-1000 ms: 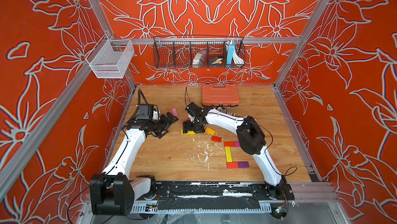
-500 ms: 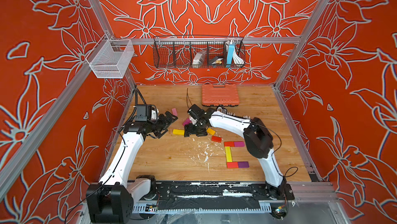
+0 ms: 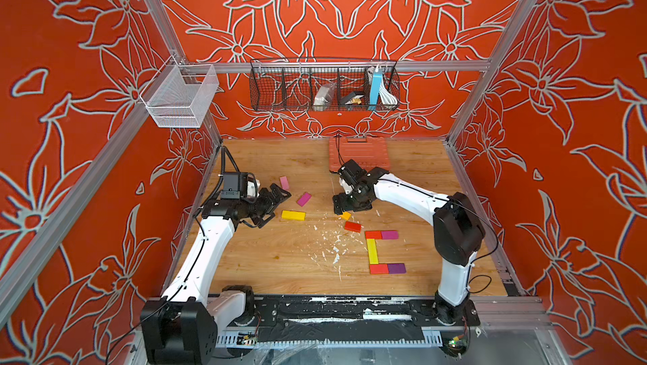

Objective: Assemble the letter c with building blocks
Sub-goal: Move the building block to the center of the board.

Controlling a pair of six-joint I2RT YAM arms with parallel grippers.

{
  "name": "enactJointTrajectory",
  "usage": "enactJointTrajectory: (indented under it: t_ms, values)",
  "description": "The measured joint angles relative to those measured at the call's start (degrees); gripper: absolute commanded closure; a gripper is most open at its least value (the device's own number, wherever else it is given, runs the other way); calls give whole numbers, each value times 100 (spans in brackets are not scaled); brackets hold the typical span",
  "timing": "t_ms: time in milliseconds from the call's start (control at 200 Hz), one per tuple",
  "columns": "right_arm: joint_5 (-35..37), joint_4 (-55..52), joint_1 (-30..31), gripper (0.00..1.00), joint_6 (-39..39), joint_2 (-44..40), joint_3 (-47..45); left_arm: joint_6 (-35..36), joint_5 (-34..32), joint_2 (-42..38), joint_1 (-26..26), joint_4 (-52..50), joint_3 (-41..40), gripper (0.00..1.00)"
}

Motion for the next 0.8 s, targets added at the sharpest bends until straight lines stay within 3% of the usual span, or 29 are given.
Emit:
enactJointTrajectory:
  t_ms: [310,801]
  values:
    - [160,-354,118,19,-986,535,426,-4,74,74,0,68,-52,1]
    - [444,-555,212,39,-1506,1224,925,-20,162,162,0,179,-122,1]
